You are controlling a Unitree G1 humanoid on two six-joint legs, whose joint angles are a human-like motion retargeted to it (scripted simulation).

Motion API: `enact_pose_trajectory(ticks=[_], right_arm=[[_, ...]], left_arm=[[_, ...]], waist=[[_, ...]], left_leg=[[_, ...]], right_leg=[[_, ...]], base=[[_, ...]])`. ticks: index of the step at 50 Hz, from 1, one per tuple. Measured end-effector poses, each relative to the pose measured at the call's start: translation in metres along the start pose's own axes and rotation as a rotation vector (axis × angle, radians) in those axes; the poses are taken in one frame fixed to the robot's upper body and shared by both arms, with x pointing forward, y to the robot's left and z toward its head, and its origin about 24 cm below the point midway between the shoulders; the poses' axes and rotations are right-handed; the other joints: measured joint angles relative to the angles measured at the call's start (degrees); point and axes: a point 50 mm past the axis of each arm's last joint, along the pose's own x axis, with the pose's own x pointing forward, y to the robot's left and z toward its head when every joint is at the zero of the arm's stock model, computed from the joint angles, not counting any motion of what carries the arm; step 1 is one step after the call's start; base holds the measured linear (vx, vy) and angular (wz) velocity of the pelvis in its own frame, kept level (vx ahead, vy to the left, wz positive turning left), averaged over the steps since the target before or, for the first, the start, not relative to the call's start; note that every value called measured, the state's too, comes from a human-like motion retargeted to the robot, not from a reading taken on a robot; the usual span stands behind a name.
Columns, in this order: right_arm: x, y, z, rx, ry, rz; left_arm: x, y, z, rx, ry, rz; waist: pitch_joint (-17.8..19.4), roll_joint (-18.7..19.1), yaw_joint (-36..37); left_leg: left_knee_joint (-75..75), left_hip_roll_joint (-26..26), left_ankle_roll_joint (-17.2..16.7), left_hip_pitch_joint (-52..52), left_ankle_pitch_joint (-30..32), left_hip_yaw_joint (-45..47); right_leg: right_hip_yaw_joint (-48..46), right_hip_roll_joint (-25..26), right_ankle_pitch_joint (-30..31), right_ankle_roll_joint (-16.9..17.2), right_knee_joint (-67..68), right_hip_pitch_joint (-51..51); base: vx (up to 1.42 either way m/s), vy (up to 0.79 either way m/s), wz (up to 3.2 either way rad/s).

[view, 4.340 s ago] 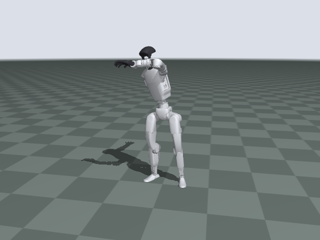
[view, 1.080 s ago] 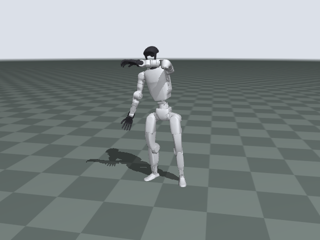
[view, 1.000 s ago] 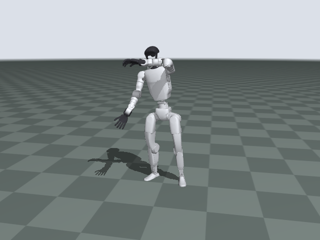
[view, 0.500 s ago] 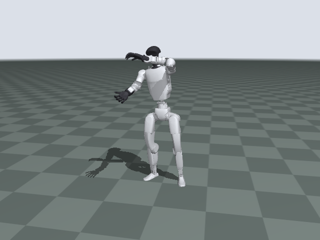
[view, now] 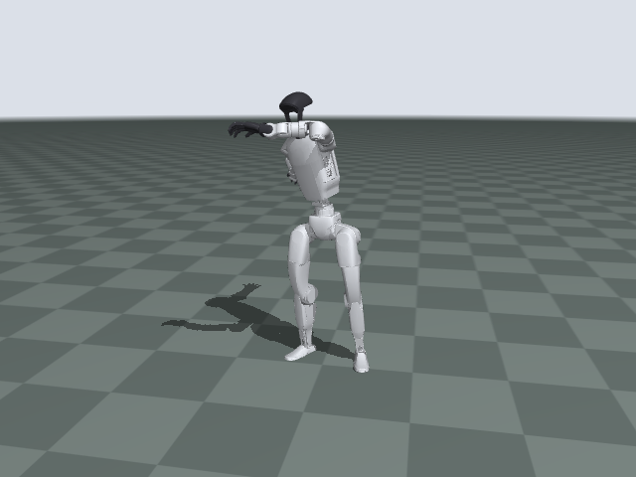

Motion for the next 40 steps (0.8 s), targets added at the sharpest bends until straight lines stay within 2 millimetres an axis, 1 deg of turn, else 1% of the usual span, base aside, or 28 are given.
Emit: enact_pose_trajectory(ticks=[2, 4, 5, 7, 8, 10, 13, 15, 17, 18, 19, 20, 21, 22, 23, 24, 25, 26, 28, 30, 31, 32, 33, 34, 35, 37, 38, 40], right_arm=[[0.005, -0.025, 0.007, 0.046, 0.003, -0.119], [0.006, -0.039, 0.007, 0.1, 0.019, -0.218], [0.006, -0.041, 0.006, 0.127, 0.031, -0.256], [0.003, -0.032, -0.002, 0.178, 0.062, -0.266], [0.0, -0.021, -0.007, 0.196, 0.08, -0.246], [-0.008, 0.009, -0.02, 0.208, 0.113, -0.162], [-0.035, 0.074, -0.04, 0.126, 0.136, 0.018], [-0.067, 0.125, -0.05, 0.019, 0.122, 0.144], [-0.118, 0.183, -0.055, -0.053, 0.109, 0.295], [-0.151, 0.212, -0.054, -0.068, 0.103, 0.384], [-0.189, 0.241, -0.051, -0.064, 0.098, 0.489], [-0.233, 0.266, -0.046, -0.05, 0.093, 0.603], [-0.281, 0.287, -0.037, -0.017, 0.084, 0.742], [-0.333, 0.303, -0.026, 0.017, 0.069, 0.885], [-0.386, 0.311, -0.012, 0.057, 0.043, 1.039], [-0.438, 0.313, 0.004, 0.101, 0.009, 1.193], [-0.489, 0.307, 0.019, 0.147, -0.031, 1.347], [-0.536, 0.295, 0.036, 0.201, -0.074, 1.488], [-0.617, 0.257, 0.068, 0.32, -0.154, 1.752], [-0.676, 0.208, 0.093, 0.437, -0.217, 1.974], [-0.698, 0.182, 0.108, 0.512, -0.237, 2.069], [-0.717, 0.155, 0.12, 0.535, -0.403, 2.134], [-0.731, 0.133, 0.128, 0.469, -0.861, 2.066], [-0.742, 0.109, 0.138, 0.578, -0.781, 2.151], [-0.748, 0.085, 0.149, 0.747, -0.404, 2.301], [-0.755, 0.062, 0.154, 0.832, -0.352, 2.372], [-0.758, 0.048, 0.161, 0.878, -0.369, 2.4], [-0.761, 0.01, 0.172, 1.075, -0.345, 2.621]], left_arm=[[-0.002, 0.0, -0.004, 0.008, 0.014, -0.001], [-0.002, 0.001, -0.006, 0.008, 0.024, 0.013], [-0.001, 0.002, -0.007, 0.005, 0.028, 0.024], [0.004, 0.003, -0.006, -0.011, 0.032, 0.061], [0.007, 0.004, -0.005, -0.022, 0.032, 0.083], [0.014, 0.005, -0.001, -0.05, 0.028, 0.128], [0.026, 0.005, 0.007, -0.097, 0.011, 0.191], [0.032, 0.001, 0.013, -0.133, 0.007, 0.219], [0.04, -0.004, 0.019, -0.175, 0.006, 0.243], [0.042, -0.008, 0.021, -0.195, 0.012, 0.244], [0.043, -0.012, 0.022, -0.214, 0.019, 0.238], [0.044, -0.017, 0.023, -0.232, 0.027, 0.228], [0.043, -0.021, 0.023, -0.245, 0.032, 0.21], [0.043, -0.025, 0.024, -0.258, 0.036, 0.192], [0.043, -0.028, 0.025, -0.267, 0.036, 0.172], [0.043, -0.031, 0.026, -0.274, 0.032, 0.153], [0.044, -0.033, 0.028, -0.28, 0.028, 0.137], [0.044, -0.033, 0.029, -0.285, 0.021, 0.128], [0.046, -0.032, 0.032, -0.295, 0.007, 0.125], [0.045, -0.028, 0.033, -0.31, 0.002, 0.132], [0.046, -0.023, 0.035, -0.308, -0.009, 0.151], [0.048, -0.018, 0.036, -0.303, -0.021, 0.166], [0.049, -0.012, 0.037, -0.29, -0.032, 0.176], [0.048, -0.006, 0.037, -0.287, -0.037, 0.198], [0.047, 0.001, 0.035, -0.29, -0.039, 0.227], [0.042, 0.002, 0.034, -0.303, -0.036, 0.237], [0.043, 0.007, 0.036, -0.293, -0.048, 0.256], [0.051, 0.004, 0.04, -0.168, -0.066, 0.229]], waist=[[0.2, -0.1, -0.2], [0.4, 0.0, 0.0], [0.5, 0.0, 0.3], [0.6, 0.3, 1.4], [0.5, 0.6, 2.1], [0.4, 1.1, 3.8], [-0.3, 1.9, 7.6], [-1.2, 2.2, 10.3], [-2.0, 2.3, 13.7], [-2.5, 2.3, 15.2], [-3.0, 2.2, 16.5], [-3.5, 2.0, 17.7], [-4.0, 1.9, 18.7], [-4.4, 1.8, 19.6], [-4.9, 1.8, 20.4], [-5.3, 1.7, 21.1], [-5.8, 1.6, 21.7], [-6.3, 1.4, 22.2], [-7.2, 1.1, 23.0], [-8.6, 0.7, 23.3], [-8.9, 0.5, 23.8], [-9.1, 0.2, 24.3], [-9.4, -0.3, 24.8], [-9.6, -0.5, 25.1], [-9.8, -0.5, 25.2], [-11.9, -1.5, 25.3], [-11.8, -1.9, 25.8], [-11.7, -3.7, 26.8]], left_leg=[[0.0, 0.0, -0.1, -0.1, 0.1, 0.1], [-0.1, -0.1, -0.1, -0.2, 0.2, 0.0], [-0.1, -0.1, 0.0, -0.3, 0.2, -0.2], [-0.1, -0.2, 0.2, -0.4, 0.2, -0.7], [-0.1, -0.3, 0.2, -0.5, 0.2, -1.0], [0.0, -0.3, 0.3, -0.7, 0.1, -1.7], [0.1, -0.4, 0.3, -0.8, 0.0, -2.6], [0.2, -0.3, 0.1, -0.6, -0.1, -2.8], [0.3, -0.3, 0.2, -0.4, -0.3, -2.7], [0.4, -0.2, 0.2, -0.3, -0.4, -2.6], [0.5, -0.2, 0.3, -0.1, -0.4, -2.4], [0.7, -0.1, 0.3, 0.1, -0.6, -2.2], [0.8, -0.1, 0.4, 0.3, -0.7, -2.1], [1.0, 0.0, 0.5, 0.4, -0.7, -2.0], [1.1, 0.1, 0.6, 0.6, -0.8, -2.0], [1.2, 0.1, 0.7, 0.7, -0.9, -2.1], [1.3, 0.1, 0.8, 0.8, -1.0, -2.3], [1.4, 0.2, 0.9, 0.8, -1.0, -2.6], [1.5, 0.1, 1.2, 0.7, -1.0, -3.5], [1.5, 0.1, 1.2, 0.6, -0.9, -4.7], [1.6, 0.1, 1.2, 0.4, -0.9, -5.4], [1.7, 0.0, 1.1, 0.3, -0.9, -6.0], [1.8, 0.0, 1.0, 0.2, -0.9, -6.5], [1.9, 0.0, 0.8, 0.1, -0.9, -7.1], [2.1, 0.0, 0.6, 0.0, -0.9, -7.6], [2.2, 0.0, 0.1, -0.2, -0.9, -8.3], [2.3, -0.1, 0.0, -0.3, -0.9, -8.5], [2.9, -0.6, 1.5, -0.7, -1.5, -8.3]], right_leg=[[0.1, 0.0, 0.2, 0.2, -0.1, -0.1], [-0.1, -0.1, 0.3, 0.4, -0.1, -0.2], [-0.2, -0.1, 0.3, 0.4, -0.2, -0.1], [-0.7, -0.2, 0.3, 0.3, -0.1, 0.0], [-0.9, -0.3, 0.3, 0.2, -0.1, 0.1], [-1.5, -0.3, 0.2, -0.1, 0.1, 0.2], [-2.0, -0.4, -0.2, -1.0, 0.4, 0.5], [-2.1, -0.4, -0.4, -1.7, 0.7, 0.7], [-1.8, -0.4, -0.6, -2.6, 0.8, 0.9], [-1.5, -0.3, -0.6, -3.0, 0.8, 1.0], [-1.3, -0.3, -0.7, -3.4, 0.8, 1.1], [-1.1, -0.2, -0.7, -3.8, 0.8, 1.2], [-0.9, -0.2, -0.7, -4.1, 0.8, 1.4], [-0.8, -0.1, -0.7, -4.4, 0.8, 1.6], [-0.7, -0.1, -0.7, -4.6, 0.8, 1.8], [-0.8, -0.1, -0.7, -4.7, 0.8, 2.1], [-1.0, 0.0, -0.7, -4.9, 0.8, 2.3], [-1.4, 0.0, -0.7, -5.0, 0.8, 2.6], [-2.3, 0.0, -0.7, -5.2, 0.7, 3.3], [-3.5, 0.0, -0.7, -5.4, 0.6, 3.9], [-4.2, 0.0, -0.8, -5.5, 0.5, 4.3], [-4.9, 0.0, -0.9, -5.5, 0.5, 4.6], [-5.4, 0.0, -1.0, -5.6, 0.5, 4.9], [-6.0, 0.0, -1.0, -5.7, 0.4, 5.3], [-6.6, 0.1, -1.0, -5.8, 0.2, 5.7], [-7.3, 0.0, -1.1, -6.0, 0.2, 6.0], [-7.5, 0.0, -1.2, -6.0, 0.1, 6.2], [-8.2, -0.7, -1.5, -4.9, 0.1, 6.1]], base=[[0.0, 0.0, 0.0], [0.0, 0.0, 0.0], [0.0, 0.0, 0.0], [-0.02, 0.02, 0.21], [-0.02, 0.02, 0.26], [-0.02, 0.03, 0.29], [-0.02, 0.02, 0.22], [0.0, 0.0, 0.0], [0.0, 0.0, 0.0], [0.0, 0.0, 0.0], [0.0, 0.0, 0.0], [0.0, 0.0, 0.0], [0.0, 0.0, 0.0], [0.0, 0.0, 0.0], [0.0, 0.0, 0.0], [0.0, 0.0, 0.0], [0.01, -0.01, 0.23], [0.02, -0.01, 0.32], [0.03, -0.01, 0.46], [0.05, 0.0, 0.57], [0.05, 0.0, 0.6], [0.05, 0.0, 0.57], [0.06, 0.0, 0.53], [0.06, 0.0, 0.51], [0.07, -0.01, 0.45], [0.07, -0.01, 0.32], [0.06, -0.01, 0.2], [0.0, 0.0, 0.0]])
